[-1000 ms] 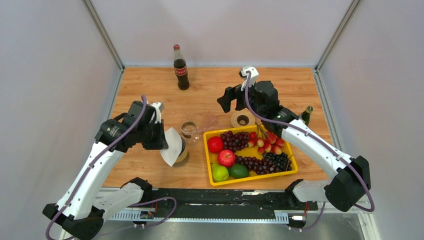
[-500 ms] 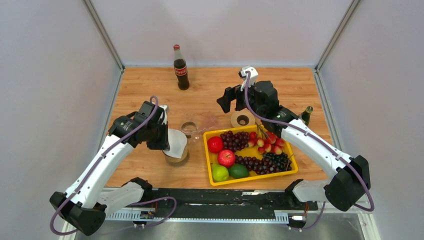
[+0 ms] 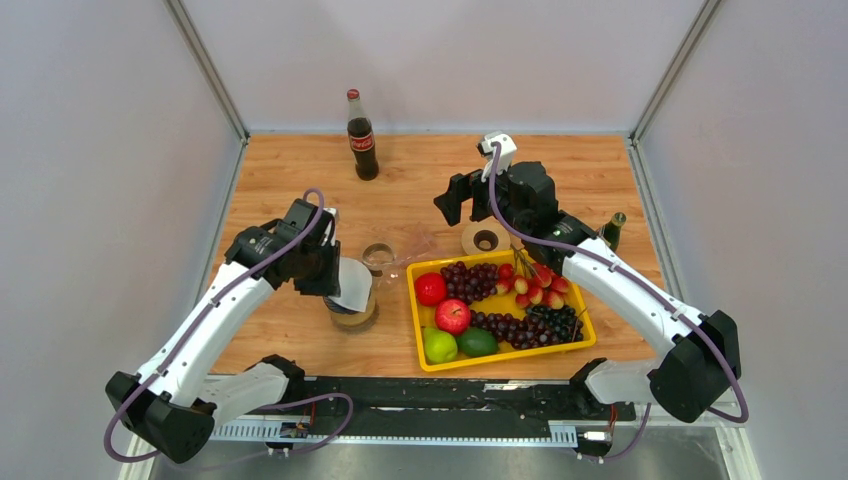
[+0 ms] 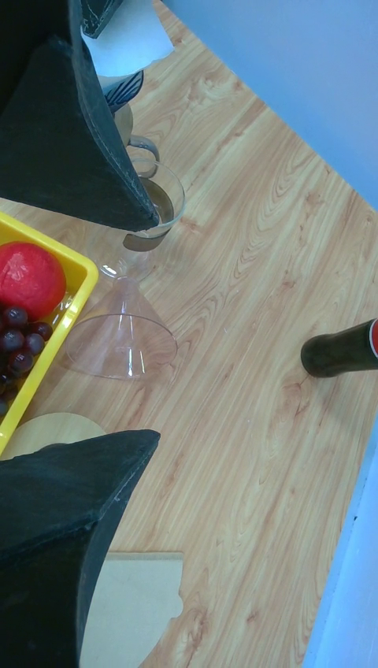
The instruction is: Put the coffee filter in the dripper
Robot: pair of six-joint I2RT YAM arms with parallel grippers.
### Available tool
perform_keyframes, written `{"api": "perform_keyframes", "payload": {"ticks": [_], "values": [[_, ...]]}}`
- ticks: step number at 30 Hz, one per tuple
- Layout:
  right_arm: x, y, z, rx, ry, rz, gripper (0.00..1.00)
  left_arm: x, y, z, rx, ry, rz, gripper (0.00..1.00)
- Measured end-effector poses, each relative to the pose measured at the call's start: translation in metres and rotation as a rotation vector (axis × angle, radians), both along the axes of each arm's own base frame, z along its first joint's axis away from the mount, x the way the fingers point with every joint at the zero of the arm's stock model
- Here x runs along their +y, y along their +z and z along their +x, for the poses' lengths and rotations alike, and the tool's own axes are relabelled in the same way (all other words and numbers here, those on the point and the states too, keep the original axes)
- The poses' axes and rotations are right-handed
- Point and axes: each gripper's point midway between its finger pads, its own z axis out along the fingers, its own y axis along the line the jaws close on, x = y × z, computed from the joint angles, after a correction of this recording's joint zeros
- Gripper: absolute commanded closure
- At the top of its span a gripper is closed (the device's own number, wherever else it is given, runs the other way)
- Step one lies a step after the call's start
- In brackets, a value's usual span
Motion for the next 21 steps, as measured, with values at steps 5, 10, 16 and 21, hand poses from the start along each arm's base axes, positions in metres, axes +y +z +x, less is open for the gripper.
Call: {"api": "perform_keyframes", "payload": {"ticks": [5,10,16,21], "values": [[0.0,0.0,0.0,-0.001,-0.002,0.0,0.0,0.001,0.002,0.001,-0.01,0.004,0.006,0.56],[0.0,0.0,0.0,0.0,-0.003,-0.001,0.0,-0.001,0.021,0.007,-0.071,0.004,-0.027,0.45],[0.0,0.0,0.0,-0.001,-0.003,0.0,0.0,-0.004,0.06,0.01,-0.179,-0.004,-0.084,0.4],[-0.001,0.0,0.001,-0.001,-0.007,-0.001,0.0,-0.006,0.093,0.014,-0.279,-0.007,-0.137,0.4]]}}
